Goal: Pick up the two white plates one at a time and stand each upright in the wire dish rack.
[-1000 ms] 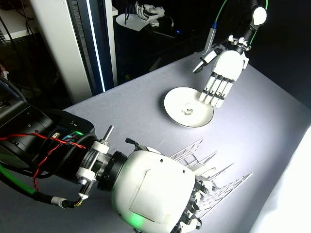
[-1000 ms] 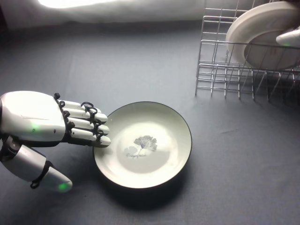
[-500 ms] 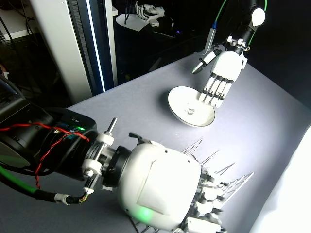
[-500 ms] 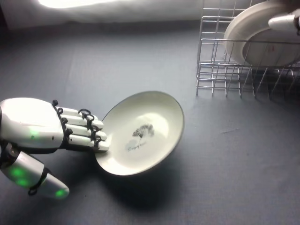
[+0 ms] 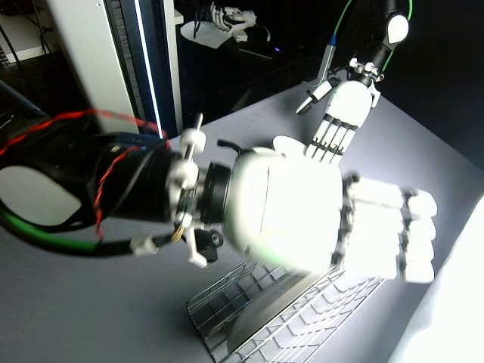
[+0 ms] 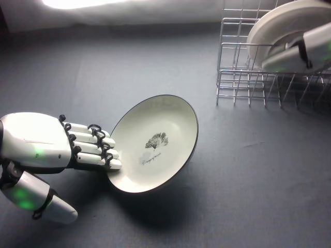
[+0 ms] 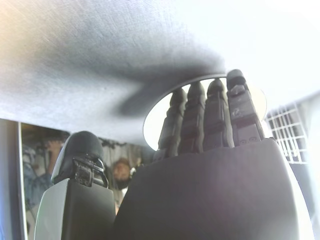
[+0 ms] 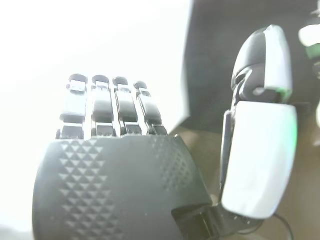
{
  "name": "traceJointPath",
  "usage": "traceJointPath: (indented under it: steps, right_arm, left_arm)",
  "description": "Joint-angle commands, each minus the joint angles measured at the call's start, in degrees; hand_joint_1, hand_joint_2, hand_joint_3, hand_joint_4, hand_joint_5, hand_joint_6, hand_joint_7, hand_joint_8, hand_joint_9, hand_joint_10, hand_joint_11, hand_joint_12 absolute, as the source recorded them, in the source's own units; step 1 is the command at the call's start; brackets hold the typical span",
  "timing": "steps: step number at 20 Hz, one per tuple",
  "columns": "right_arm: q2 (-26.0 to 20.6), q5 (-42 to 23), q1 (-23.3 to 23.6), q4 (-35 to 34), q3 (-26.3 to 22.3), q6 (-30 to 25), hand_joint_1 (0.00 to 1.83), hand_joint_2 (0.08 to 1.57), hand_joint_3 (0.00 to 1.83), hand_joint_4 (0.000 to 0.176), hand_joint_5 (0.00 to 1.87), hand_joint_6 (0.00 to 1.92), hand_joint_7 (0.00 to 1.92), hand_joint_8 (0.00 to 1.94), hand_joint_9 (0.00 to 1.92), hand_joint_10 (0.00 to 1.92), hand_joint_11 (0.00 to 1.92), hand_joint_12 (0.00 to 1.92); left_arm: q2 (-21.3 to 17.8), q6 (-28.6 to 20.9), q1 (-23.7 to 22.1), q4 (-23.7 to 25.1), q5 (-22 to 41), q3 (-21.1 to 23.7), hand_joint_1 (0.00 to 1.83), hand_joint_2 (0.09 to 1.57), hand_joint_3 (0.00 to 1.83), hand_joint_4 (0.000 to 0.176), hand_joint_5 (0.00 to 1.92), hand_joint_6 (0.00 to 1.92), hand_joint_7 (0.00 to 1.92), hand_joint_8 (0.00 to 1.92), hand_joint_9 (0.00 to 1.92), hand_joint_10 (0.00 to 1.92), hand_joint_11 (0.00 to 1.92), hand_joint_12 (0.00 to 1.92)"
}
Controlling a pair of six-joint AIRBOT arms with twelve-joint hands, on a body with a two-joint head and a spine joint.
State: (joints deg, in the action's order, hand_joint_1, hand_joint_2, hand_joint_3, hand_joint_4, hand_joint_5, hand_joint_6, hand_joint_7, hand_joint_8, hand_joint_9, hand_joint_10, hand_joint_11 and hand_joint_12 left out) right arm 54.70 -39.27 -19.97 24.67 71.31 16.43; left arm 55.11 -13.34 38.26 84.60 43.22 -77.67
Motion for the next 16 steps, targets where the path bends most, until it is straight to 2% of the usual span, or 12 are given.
traceJointPath:
  steps: [1,4,5,8,9,11,16]
  right_arm:
    - [-0.73,-7.11,0.63,-0.5,-0.3,-0.29,1.13,0.77,0.0,0.0,0.0,0.0,0.0,0.0,0.0,0.0,0.0,0.0]
    - [-0.87,-9.32,0.01,8.65,-1.41,-0.27,1.33,0.87,0.0,0.0,0.0,0.0,0.0,0.0,0.0,0.0,0.0,0.0]
    - [-0.91,-9.57,-0.4,11.55,-2.18,-0.29,1.39,0.91,0.0,0.0,0.0,0.0,0.0,0.0,0.0,0.0,0.01,0.0]
    - [-0.9,-9.83,-1.05,16.21,-4.03,-0.32,1.44,0.99,0.03,0.0,0.0,0.0,0.0,0.0,0.0,0.0,0.05,0.03]
    - [-0.88,-9.82,-1.3,17.33,-4.72,-0.32,1.45,1.0,0.01,0.0,0.0,0.0,0.0,0.0,0.0,0.0,0.01,0.19]
    - [-0.81,-9.2,-1.82,20.21,-6.42,-0.32,1.5,1.01,0.0,0.0,0.0,0.0,0.0,0.0,0.0,0.0,0.0,0.34]
    - [1.09,-5.09,-3.82,22.46,-7.64,-0.31,1.49,1.07,0.01,0.0,0.0,0.0,0.0,0.0,0.0,0.0,0.0,0.25]
  left_arm:
    - [0.21,-0.2,0.37,-0.65,2.29,0.37,0.0,1.19,0.0,0.0,0.11,0.0,0.08,0.0,0.02,0.01,0.0,0.0]
    - [0.21,-0.2,0.4,-0.65,2.36,0.41,0.0,1.19,0.0,0.0,0.06,0.0,0.06,0.0,0.01,0.0,0.0,0.0]
    - [0.21,-0.2,0.4,-0.65,2.36,0.41,0.0,1.19,0.0,0.0,0.1,0.02,0.09,0.01,0.04,0.01,0.01,0.01]
    - [0.21,-0.21,0.4,-0.65,2.36,0.4,0.0,1.2,0.0,0.0,0.09,0.01,0.05,0.0,0.01,0.0,0.0,0.0]
    - [0.21,-0.21,0.4,-0.65,2.36,0.4,0.0,1.2,0.0,0.0,0.1,0.01,0.06,0.01,0.0,0.0,0.0,0.0]
    - [0.25,-0.21,0.4,-0.64,2.36,0.38,0.0,1.2,0.0,0.0,0.09,0.0,0.05,0.0,0.0,0.0,0.0,0.0]
    - [0.32,-0.21,0.4,-0.58,2.45,0.35,0.0,1.21,0.0,0.0,0.1,0.0,0.08,0.0,0.03,0.0,0.01,0.01]
